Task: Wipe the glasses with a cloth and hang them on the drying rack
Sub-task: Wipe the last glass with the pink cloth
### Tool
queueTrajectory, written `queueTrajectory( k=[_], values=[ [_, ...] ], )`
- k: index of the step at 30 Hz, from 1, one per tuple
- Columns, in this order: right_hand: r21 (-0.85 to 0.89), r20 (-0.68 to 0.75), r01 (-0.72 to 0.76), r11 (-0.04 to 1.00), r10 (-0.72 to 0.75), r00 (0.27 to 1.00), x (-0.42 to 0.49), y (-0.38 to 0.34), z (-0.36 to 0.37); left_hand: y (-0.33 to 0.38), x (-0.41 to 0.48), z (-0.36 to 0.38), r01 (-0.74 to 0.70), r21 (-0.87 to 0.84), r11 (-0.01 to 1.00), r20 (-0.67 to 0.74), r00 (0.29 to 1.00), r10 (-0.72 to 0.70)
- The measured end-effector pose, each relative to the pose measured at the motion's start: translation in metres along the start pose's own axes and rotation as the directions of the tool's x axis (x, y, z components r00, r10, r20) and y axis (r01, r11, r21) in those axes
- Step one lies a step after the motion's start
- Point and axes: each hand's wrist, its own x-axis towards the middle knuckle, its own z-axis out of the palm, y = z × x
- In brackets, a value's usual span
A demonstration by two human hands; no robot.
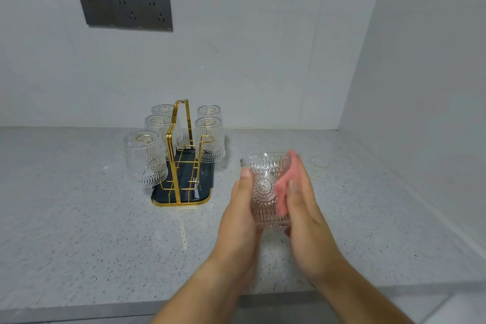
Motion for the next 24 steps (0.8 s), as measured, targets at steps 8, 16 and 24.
queueTrajectory(
  k=[8, 16, 24],
  values=[
    [-0.035, 0.05, 0.012, 0.999, -0.01, 0.999, -0.023, 0.011, 0.009, -0.001, 0.0, -0.009, -0.066, 0.007, 0.998, -0.082, 0.994, 0.066],
    [0.087, -0.012, -0.045, 0.995, 0.047, 0.999, -0.003, 0.006, 0.007, -0.006, 0.001, -0.005, -0.065, 0.063, 0.996, -0.004, 0.998, 0.065],
    [0.026, -0.05, -0.089, 0.996, 0.09, 0.995, -0.032, 0.022, 0.008, -0.01, 0.007, -0.019, -0.008, -0.028, 1.0, -0.047, 0.999, 0.007]
  ],
)
